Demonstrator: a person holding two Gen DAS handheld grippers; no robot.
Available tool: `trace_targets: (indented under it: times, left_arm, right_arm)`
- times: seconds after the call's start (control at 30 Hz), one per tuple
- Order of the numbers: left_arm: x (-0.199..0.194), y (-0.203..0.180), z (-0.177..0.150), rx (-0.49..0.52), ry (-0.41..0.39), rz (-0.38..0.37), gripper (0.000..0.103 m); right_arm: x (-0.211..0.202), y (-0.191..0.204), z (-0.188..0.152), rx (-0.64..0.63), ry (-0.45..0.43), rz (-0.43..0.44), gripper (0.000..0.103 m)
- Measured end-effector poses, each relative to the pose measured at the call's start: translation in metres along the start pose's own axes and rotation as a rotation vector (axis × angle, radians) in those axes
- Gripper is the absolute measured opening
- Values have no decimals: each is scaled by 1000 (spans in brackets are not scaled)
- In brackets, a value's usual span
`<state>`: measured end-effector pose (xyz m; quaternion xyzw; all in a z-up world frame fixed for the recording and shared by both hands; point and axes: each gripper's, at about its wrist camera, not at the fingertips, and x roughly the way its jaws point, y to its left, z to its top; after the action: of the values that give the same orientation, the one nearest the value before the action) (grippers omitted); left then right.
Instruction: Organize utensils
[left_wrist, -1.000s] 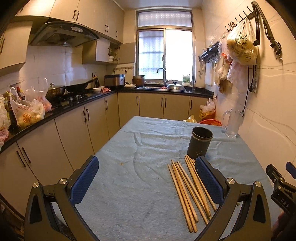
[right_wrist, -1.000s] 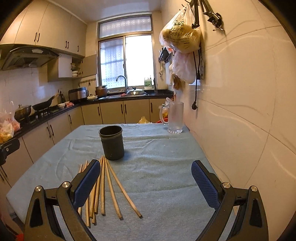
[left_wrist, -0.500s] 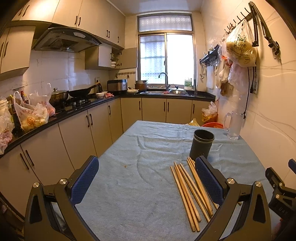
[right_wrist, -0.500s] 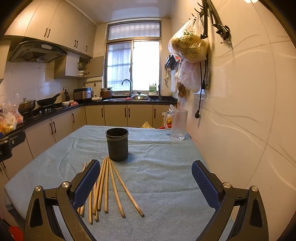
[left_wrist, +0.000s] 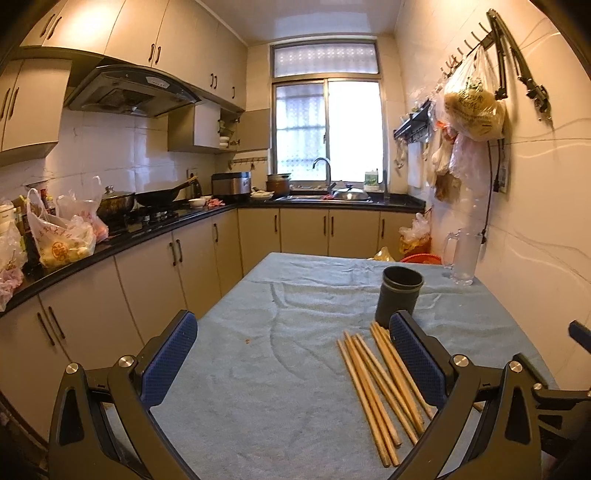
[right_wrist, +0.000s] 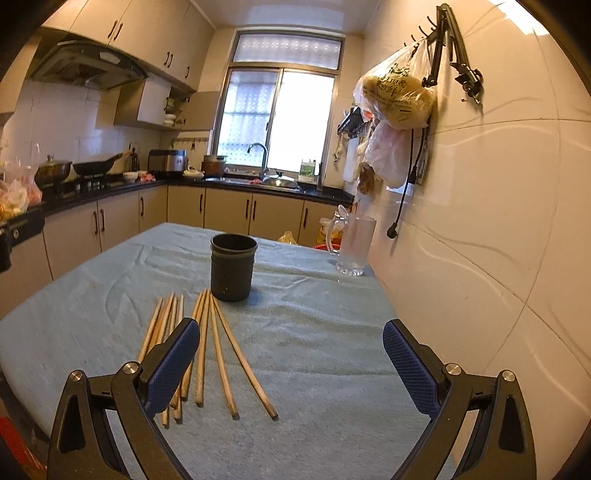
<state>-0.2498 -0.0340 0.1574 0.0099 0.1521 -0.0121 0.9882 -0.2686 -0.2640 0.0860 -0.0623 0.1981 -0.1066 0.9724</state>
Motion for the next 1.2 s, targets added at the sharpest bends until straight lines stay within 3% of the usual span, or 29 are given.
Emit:
trace_targets:
  times: [0.5,0.67,0.8,0.97,1.2]
  left_arm:
    - [36,-7,-11,-28,166,-25,103]
    - [65,-6,-20,-28,272,-36,103]
    - [92,-3,-28,-25,347,-45,103]
    - [136,-13,-38,0,455,-111,101]
    - [193,-34,-49,5,583,-179,78]
  right_arm:
    - [31,-10,-14,23,97,10,101]
    - [45,-19,-20,43,142,34,101]
    - [66,-29,-19,54,211,101,101]
    - [109,-34,-13,89,348,257,101]
    - [172,-13,-4,43,477,376,74]
